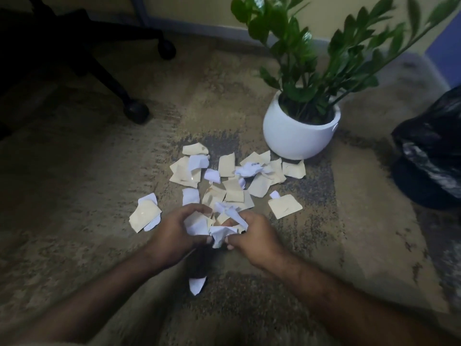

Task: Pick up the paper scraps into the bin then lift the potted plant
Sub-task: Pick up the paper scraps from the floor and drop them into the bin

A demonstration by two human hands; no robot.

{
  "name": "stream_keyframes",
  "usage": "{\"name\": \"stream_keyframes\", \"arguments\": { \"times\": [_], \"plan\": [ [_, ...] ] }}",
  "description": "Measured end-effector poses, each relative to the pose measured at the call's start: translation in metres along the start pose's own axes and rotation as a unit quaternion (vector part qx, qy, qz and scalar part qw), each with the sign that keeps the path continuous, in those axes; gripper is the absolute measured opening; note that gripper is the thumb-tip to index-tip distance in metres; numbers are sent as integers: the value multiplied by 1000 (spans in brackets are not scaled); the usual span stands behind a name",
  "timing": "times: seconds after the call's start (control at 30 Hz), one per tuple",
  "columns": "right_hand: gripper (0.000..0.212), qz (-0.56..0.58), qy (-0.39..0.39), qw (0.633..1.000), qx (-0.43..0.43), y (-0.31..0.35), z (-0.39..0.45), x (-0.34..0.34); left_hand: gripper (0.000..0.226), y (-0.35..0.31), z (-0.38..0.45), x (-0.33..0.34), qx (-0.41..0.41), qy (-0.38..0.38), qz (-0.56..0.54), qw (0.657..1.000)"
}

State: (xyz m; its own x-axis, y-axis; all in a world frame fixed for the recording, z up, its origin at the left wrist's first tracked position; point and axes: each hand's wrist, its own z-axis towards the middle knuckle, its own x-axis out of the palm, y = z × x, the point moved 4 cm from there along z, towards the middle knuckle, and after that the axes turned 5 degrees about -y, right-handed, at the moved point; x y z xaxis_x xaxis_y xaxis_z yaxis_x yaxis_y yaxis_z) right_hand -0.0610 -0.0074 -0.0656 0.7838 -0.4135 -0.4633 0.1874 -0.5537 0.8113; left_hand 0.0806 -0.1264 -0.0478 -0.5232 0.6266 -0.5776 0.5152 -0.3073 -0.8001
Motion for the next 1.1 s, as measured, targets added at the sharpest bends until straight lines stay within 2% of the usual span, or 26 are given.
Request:
{"name": "stream_keyframes", "arguments": {
  "times": [0.17,0.33,0.47,0.57,0.67,0.87,0.97,1.1],
  "plan": [
    [20,70,2,997,-43,41,6,-66,47,-70,34,-14,55,12,14,998],
    [16,118,14,991,-68,84,-3,-143,48,-160,63,-20,108,32,9,994],
    [13,126,2,988,-85,105,-13,-210,49,-236,78,-6,180,36,24,983],
    [13,139,-39,984,-105,105,-20,-260,50,-287,89,14,210,47,27,976],
    [23,186,-97,969,-132,93,-24,-311,48,-340,101,45,260,59,42,963],
    [10,225,-217,942,-123,51,-30,-421,46,-441,118,126,319,99,12,942],
    [15,218,-282,929,-99,25,-33,-470,44,-474,129,161,317,93,4,944],
    [13,207,-388,897,-44,-19,-31,-517,45,-494,149,203,266,117,-39,956]
  ]
}}
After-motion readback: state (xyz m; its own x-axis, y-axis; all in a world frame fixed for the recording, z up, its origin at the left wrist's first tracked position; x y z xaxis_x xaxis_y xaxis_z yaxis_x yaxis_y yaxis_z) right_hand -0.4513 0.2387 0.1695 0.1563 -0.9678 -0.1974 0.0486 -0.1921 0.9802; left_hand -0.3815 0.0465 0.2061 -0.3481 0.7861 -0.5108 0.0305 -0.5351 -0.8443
